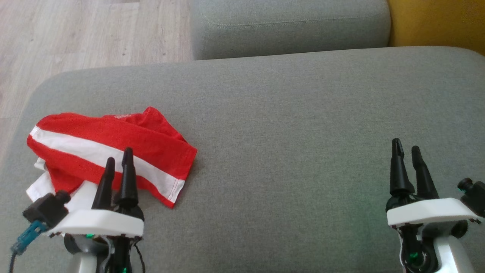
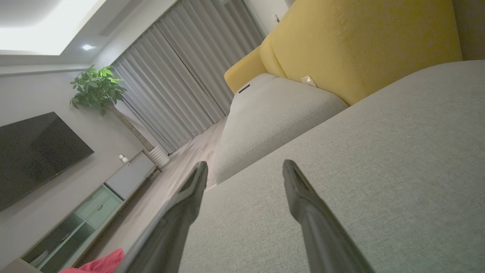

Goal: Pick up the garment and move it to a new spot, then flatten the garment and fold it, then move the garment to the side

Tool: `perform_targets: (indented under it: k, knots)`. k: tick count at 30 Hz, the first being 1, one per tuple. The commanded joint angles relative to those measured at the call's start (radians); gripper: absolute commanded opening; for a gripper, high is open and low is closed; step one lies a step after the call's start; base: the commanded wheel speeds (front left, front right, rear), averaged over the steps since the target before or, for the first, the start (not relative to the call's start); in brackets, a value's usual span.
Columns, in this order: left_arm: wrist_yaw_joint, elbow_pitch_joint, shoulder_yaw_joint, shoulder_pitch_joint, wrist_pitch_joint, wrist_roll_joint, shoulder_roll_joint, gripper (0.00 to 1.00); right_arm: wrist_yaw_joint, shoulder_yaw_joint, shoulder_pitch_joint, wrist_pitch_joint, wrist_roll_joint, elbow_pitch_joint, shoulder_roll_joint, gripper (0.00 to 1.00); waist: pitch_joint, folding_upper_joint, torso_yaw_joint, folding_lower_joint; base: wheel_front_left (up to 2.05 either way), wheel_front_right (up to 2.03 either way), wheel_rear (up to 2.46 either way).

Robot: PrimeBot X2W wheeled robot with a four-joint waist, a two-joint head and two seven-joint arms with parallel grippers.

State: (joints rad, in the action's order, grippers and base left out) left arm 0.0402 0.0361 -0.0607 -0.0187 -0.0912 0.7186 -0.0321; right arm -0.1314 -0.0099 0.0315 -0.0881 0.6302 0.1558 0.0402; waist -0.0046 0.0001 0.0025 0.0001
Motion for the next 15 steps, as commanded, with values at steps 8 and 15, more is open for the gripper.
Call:
perform_targets:
  k: [8,15]
  knots:
    - [-0.04,-0.057,-0.032,0.023,-0.028,-0.118,-0.04,1.0,0.0,0.028,0.04,-0.03,-0.115,-0.054,0.007,1.0,-0.003,-0.0001,0.0,0.0,0.0,0.0,0.0]
    - [-0.087,-0.071,-0.086,0.024,-0.048,-0.209,-0.071,1.0,0.0,0.041,0.036,-0.05,-0.216,-0.063,0.008,1.0,-0.003,-0.0001,0.0,0.0,0.0,0.0,0.0]
